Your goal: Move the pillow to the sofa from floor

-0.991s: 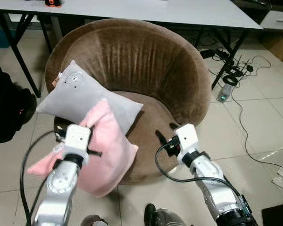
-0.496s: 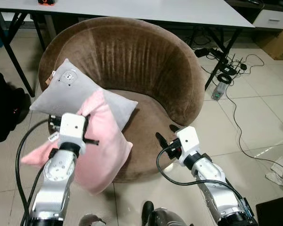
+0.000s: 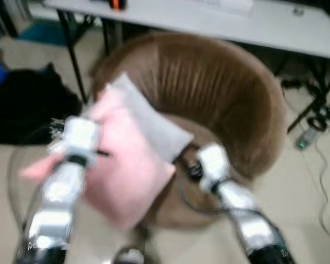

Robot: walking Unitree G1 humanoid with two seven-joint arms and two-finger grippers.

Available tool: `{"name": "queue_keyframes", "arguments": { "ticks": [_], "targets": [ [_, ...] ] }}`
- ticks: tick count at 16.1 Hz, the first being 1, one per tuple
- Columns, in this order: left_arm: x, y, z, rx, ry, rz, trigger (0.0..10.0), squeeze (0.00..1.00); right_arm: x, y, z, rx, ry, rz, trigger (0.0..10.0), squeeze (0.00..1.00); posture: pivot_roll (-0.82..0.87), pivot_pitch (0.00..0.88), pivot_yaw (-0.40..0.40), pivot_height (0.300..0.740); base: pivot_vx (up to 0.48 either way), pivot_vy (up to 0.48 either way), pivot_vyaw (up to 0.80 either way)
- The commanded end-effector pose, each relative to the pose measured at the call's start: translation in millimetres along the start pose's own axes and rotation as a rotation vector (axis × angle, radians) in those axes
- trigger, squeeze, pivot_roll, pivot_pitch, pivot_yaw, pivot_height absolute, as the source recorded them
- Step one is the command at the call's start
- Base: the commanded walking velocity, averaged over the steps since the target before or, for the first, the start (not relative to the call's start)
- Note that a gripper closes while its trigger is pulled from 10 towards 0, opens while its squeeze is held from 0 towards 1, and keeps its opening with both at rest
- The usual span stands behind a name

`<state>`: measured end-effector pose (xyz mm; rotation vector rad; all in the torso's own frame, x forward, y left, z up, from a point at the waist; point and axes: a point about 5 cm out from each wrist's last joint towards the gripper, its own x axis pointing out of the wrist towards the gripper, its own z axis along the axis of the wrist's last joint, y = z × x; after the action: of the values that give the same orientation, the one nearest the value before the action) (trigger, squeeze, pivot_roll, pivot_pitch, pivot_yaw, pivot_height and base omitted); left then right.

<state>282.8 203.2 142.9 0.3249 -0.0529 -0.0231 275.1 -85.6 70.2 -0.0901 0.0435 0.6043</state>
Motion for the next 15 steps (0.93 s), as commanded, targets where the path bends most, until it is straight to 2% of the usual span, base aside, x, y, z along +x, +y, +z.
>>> {"name": "queue_keyframes", "arguments": {
  "ticks": [1,4,7,11,12,13,15],
  "targets": [
    [8.2,-11.2,23.0,-0.009,-0.086,-0.042,10.0,0.0,-13.3,-11.7,-14.2,0.001,0.064,-0.038,10.0,0.0,0.14,0.112,-0.104,0.74,0.48,0.0,0.0],
    [16.6,-11.3,25.5,0.008,-0.059,-0.071,10.0,0.0,-12.9,-7.5,-16.7,0.011,0.071,-0.032,10.0,0.0,0.13,0.109,-0.095,0.74,0.0,0.0,0.0],
    [16.1,-18.5,24.4,0.016,-0.051,-0.103,10.0,0.0,-13.5,-6.5,-17.3,0.015,0.071,-0.037,10.0,0.0,0.13,0.108,-0.091,0.74,0.0,0.0,0.0],
    [18.0,-19.6,23.0,0.034,-0.036,-0.121,10.0,0.0,-15.1,-5.8,-18.9,0.018,0.077,-0.046,10.0,0.0,0.12,0.109,-0.085,0.74,0.0,0.0,0.0],
    [21.1,-16.7,26.5,0.038,-0.042,-0.127,10.0,0.0,-14.3,-5.9,-17.8,0.021,0.074,-0.048,10.0,0.0,0.12,0.109,-0.083,0.74,0.0,0.0,0.0],
    [33.9,-4.5,35.5,0.06,-0.043,-0.138,10.0,0.0,-12.8,-5.5,-16.6,0.024,0.07,-0.05,10.0,0.0,0.13,0.109,-0.081,0.74,0.0,0.0,0.0],
    [48.4,11.2,47.8,0.08,-0.054,-0.129,10.0,0.0,-11.4,-4.0,-17.0,0.027,0.071,-0.05,10.0,0.0,0.13,0.11,-0.074,0.74,0.0,0.0,0.0]
  ]
}}
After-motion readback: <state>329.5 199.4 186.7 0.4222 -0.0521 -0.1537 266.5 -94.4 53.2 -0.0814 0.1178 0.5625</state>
